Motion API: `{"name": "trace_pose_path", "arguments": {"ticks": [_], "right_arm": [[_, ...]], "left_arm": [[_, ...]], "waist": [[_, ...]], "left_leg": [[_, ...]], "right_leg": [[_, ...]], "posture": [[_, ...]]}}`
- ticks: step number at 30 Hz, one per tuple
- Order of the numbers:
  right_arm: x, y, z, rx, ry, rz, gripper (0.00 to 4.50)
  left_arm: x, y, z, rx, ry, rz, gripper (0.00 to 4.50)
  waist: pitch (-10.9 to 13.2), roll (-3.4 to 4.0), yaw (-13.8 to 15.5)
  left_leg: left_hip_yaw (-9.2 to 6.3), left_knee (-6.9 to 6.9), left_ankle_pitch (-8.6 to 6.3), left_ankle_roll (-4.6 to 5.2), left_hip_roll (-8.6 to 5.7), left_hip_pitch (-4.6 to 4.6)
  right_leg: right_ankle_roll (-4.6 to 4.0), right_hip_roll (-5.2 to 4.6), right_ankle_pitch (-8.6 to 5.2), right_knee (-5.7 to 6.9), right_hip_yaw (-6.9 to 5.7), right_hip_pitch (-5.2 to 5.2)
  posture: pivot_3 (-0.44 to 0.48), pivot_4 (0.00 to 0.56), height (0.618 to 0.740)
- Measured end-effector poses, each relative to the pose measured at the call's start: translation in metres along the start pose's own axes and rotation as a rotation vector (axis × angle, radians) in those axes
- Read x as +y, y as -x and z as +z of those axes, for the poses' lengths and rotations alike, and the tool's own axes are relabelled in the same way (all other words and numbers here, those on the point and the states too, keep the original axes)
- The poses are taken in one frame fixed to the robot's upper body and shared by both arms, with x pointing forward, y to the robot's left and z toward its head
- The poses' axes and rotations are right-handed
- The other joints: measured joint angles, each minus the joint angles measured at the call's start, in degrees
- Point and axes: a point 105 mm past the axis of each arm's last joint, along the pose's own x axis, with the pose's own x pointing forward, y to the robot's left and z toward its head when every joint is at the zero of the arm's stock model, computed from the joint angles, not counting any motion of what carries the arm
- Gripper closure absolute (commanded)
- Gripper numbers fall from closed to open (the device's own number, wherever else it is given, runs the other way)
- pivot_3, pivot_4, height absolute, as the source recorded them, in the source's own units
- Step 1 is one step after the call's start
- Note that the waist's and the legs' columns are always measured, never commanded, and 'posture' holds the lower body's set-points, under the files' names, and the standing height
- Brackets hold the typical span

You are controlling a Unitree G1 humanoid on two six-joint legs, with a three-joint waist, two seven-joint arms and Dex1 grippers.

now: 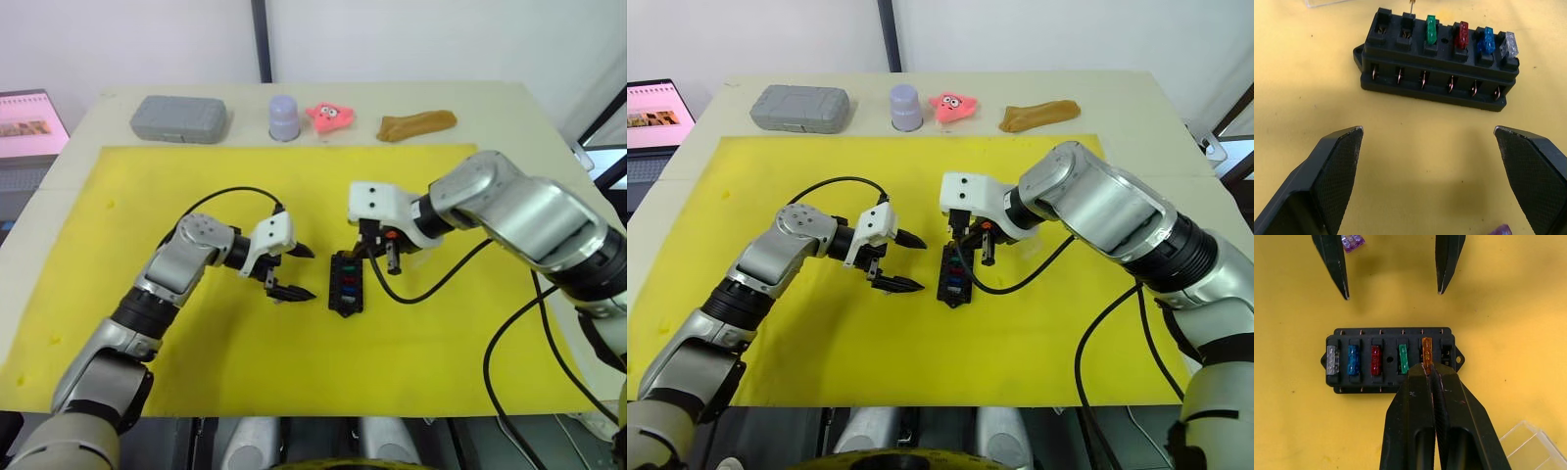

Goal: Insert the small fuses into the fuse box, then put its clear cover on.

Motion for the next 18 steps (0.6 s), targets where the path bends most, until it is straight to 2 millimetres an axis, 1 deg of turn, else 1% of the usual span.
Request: {"name": "trace_pose_path", "arguments": {"ticks": [4,8,18], "right_arm": [[0.004,-0.002,0.002,0.006,0.012,0.014,4.5],[0.002,-0.003,0.002,0.015,0.019,0.002,4.5],[0.003,-0.007,-0.006,0.041,0.011,0.002,4.5]], "left_arm": [[0.004,-0.005,0.004,-0.01,-0.016,0.005,0.03],[0.006,-0.007,0.012,-0.021,-0.042,0.008,0.03],[0.006,-0.01,0.013,-0.027,-0.043,0.006,0.03]], "waist": [[0.0,0.0,-0.03],[0.0,0.0,-0.05],[0.0,0.0,-0.07]], "left_leg": [[0.0,0.01,0.0,0.0,-0.01,0.0],[-0.01,0.0,0.0,0.0,-0.01,0.0],[-0.01,0.01,0.0,-0.01,-0.01,0.0]], "right_leg": [[0.0,0.0,0.0,0.01,-0.01,-0.01],[0.0,0.0,0.0,0.02,-0.01,-0.01],[0.0,0.0,0.0,0.03,-0.02,-0.01]], "posture": [[0.0,0.15,0.74],[0.0,0.15,0.74],[0.0,0.15,0.74]]}}
